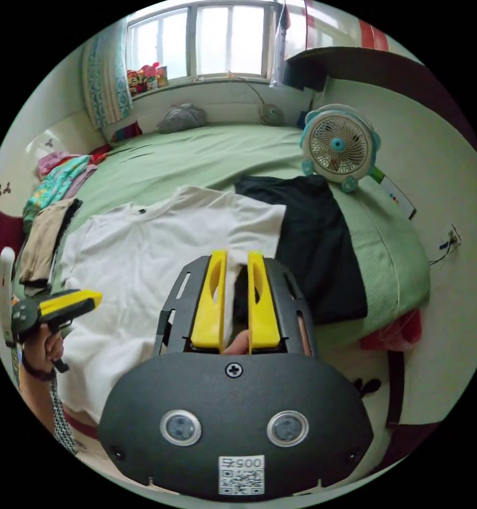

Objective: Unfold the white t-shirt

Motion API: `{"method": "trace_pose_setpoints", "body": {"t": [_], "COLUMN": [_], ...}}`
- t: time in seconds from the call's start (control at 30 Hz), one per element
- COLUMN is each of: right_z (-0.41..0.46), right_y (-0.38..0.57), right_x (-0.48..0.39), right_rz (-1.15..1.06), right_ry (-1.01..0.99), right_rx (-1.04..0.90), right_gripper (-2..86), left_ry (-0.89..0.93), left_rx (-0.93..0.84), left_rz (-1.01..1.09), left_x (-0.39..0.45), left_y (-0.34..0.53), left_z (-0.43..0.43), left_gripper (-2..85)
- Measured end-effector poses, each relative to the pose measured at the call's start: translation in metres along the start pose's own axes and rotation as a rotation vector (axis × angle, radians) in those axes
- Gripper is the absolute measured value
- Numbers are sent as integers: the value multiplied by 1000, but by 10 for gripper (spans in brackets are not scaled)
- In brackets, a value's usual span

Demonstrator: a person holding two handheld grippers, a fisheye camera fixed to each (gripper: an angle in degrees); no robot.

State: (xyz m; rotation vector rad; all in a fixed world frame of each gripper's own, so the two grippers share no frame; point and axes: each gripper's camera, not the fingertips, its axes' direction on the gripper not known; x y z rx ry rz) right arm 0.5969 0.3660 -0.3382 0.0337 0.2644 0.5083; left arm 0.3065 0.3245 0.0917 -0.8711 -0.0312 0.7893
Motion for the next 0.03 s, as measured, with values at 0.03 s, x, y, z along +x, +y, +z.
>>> {"method": "trace_pose_setpoints", "body": {"t": [0.03], "right_z": [5], "right_y": [-7], "right_x": [5], "right_rz": [7], "right_ry": [6], "right_rx": [5], "right_gripper": [37], "left_ry": [28], "left_rx": [4], "left_rz": [6], "left_x": [1], "left_y": [-7], "left_z": [7], "left_gripper": [-2]}}
